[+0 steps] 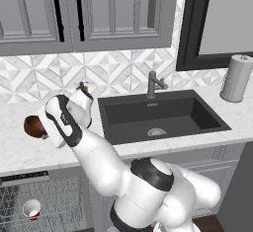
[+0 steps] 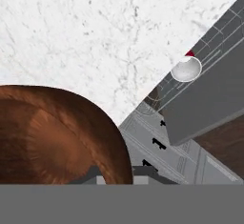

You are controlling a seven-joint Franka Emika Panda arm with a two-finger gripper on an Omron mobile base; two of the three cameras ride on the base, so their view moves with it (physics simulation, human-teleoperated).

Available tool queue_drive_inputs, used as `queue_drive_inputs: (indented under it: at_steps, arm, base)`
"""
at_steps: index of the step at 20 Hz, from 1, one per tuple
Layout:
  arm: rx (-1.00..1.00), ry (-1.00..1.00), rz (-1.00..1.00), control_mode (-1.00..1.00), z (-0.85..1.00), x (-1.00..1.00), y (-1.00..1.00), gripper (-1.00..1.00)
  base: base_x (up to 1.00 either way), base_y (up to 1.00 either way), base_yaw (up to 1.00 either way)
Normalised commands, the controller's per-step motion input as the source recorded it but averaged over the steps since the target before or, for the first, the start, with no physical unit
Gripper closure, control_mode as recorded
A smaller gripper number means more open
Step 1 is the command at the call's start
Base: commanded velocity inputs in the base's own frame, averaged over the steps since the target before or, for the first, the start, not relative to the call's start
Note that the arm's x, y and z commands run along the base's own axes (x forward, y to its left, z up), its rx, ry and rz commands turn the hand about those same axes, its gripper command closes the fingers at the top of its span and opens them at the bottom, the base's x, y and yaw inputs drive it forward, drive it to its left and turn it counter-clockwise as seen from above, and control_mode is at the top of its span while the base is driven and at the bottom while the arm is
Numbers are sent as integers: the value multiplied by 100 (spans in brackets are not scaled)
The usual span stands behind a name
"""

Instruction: Pick up the cup and bowl from the counter, place them in the dishwasher, and close the dishwasher door.

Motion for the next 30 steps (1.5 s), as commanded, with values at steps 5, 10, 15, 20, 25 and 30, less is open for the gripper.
queue_drive_inputs:
  at_steps: [5, 10, 15, 20, 25, 30]
  arm:
    - [-10, 0, 6, -100, -2, -68, -6, 100]
    - [-8, -1, -2, -100, -40, -94, -41, 100]
    - [0, -7, -8, -100, -56, -93, -63, 100]
    - [-4, -5, -1, -100, -32, -50, -16, 100]
    - [-16, -6, 0, -100, -29, -23, 8, 100]
    - [-32, 3, -1, -100, -52, -16, 2, 100]
  base:
    - [0, 0, 0]
    - [0, 0, 0]
    - [0, 0, 0]
    - [0, 0, 0]
    - [0, 0, 0]
    - [0, 0, 0]
